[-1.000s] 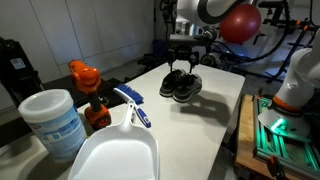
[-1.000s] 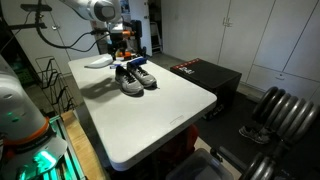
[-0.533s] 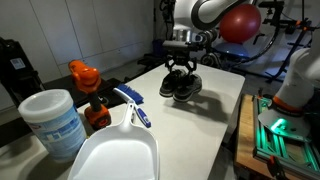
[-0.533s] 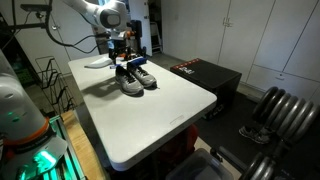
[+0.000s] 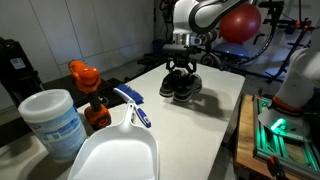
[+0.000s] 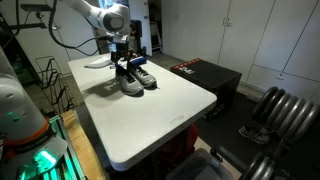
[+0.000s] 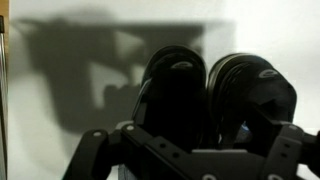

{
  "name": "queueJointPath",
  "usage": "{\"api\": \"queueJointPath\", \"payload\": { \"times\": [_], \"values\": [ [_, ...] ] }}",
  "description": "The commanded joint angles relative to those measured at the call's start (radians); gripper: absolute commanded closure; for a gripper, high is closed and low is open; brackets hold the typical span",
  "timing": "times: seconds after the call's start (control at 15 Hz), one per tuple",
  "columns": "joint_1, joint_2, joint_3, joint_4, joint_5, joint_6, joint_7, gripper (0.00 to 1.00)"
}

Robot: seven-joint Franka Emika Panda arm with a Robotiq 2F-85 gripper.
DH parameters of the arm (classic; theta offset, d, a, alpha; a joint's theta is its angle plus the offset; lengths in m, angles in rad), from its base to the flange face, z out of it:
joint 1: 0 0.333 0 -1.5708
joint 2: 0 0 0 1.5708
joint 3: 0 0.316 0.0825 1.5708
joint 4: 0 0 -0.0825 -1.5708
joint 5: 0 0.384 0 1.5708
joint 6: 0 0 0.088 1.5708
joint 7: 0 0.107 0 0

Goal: Turn the shoes anticlockwise

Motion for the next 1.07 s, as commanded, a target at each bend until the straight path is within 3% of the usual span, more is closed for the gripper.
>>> {"api": "queueJointPath", "payload": {
  "times": [0.0, 0.4, 0.87, 1.0],
  "values": [
    [0.018, 0.008, -0.027, -0.026, -0.033, 0.05, 0.048, 0.0],
    [0.022, 0.038, -0.043, -0.033, -0.051, 0.146, 0.105, 0.0],
    [0.033, 0.086, -0.047, -0.018, -0.061, 0.158, 0.116, 0.0],
    [0.033, 0.092, -0.048, -0.016, -0.056, 0.154, 0.109, 0.2]
  ]
}}
